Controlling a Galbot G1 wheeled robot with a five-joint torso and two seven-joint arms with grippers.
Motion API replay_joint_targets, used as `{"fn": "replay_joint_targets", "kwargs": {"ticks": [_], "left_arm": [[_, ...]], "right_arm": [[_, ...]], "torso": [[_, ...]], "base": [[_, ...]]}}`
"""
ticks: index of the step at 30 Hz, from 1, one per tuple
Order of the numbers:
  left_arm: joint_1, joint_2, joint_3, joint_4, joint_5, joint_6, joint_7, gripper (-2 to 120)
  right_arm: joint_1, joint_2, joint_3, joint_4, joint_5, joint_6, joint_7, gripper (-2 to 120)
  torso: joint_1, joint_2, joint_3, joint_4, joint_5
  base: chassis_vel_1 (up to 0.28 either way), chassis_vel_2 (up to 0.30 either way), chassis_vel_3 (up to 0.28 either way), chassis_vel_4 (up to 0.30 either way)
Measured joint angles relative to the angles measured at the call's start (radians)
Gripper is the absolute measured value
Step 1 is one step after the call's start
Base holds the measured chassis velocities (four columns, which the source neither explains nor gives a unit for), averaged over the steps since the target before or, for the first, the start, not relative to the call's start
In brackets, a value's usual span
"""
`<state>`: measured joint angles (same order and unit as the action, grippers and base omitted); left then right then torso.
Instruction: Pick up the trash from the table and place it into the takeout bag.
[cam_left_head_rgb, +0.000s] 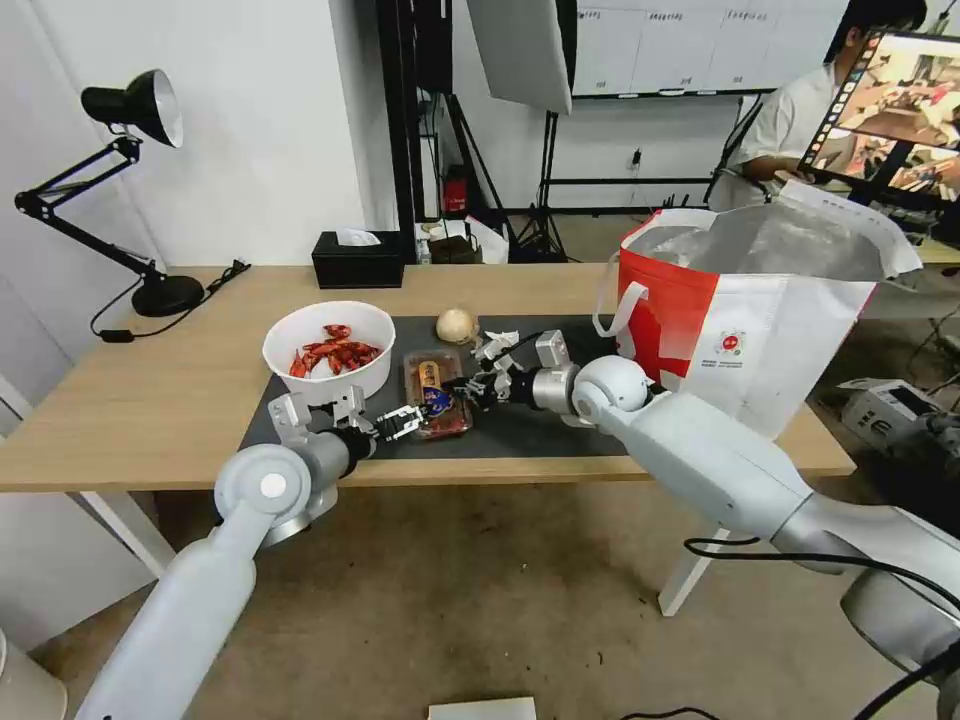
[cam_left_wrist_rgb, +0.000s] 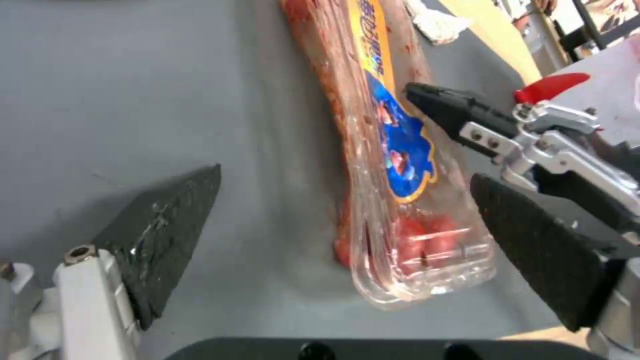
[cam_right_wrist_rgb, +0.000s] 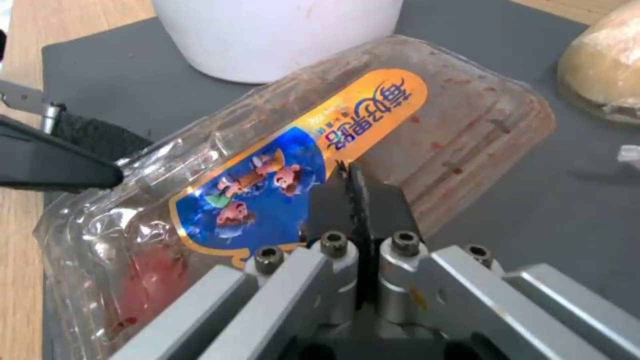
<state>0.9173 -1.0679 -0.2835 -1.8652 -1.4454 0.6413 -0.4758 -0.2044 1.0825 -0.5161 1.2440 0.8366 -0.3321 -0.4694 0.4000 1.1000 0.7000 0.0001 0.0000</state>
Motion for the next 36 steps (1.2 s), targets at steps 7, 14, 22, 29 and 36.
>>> {"fn": "replay_joint_targets", "kwargs": {"ticks": [7,14,22,29,36], "left_arm": [[-0.018,-0.009,0.007,0.000,-0.069,0.000,-0.031,100],[-0.030,-0.028,0.023,0.007,-0.079,0.000,-0.060,100],[-0.040,-0.032,0.041,0.011,-0.078,0.000,-0.080,82],[-0.040,-0.035,0.049,0.012,-0.075,-0.002,-0.088,59],[-0.040,-0.035,0.053,0.008,-0.067,-0.003,-0.090,27]], "right_arm": [[-0.004,-0.004,0.003,0.005,0.000,0.000,0.002,0],[-0.008,-0.002,0.007,0.009,0.000,0.000,0.004,0],[-0.010,0.001,0.010,0.011,0.000,0.000,0.006,0],[-0.022,-0.001,0.018,0.015,-0.001,0.001,0.009,0],[-0.026,-0.002,0.019,0.019,-0.002,0.001,0.010,0]], "torso": [[0.000,0.000,0.000,0.0000,0.0000],[0.000,0.000,0.000,-0.0001,0.0000],[0.000,0.000,0.000,0.0000,0.0000],[0.000,0.000,0.000,-0.0001,-0.0001],[0.000,0.000,0.000,-0.0001,0.0000]], "base": [[0.000,0.000,0.000,0.000],[0.000,0.000,0.000,0.000],[0.000,0.000,0.000,0.000],[0.000,0.000,0.000,0.000],[0.000,0.000,0.000,0.000]]}}
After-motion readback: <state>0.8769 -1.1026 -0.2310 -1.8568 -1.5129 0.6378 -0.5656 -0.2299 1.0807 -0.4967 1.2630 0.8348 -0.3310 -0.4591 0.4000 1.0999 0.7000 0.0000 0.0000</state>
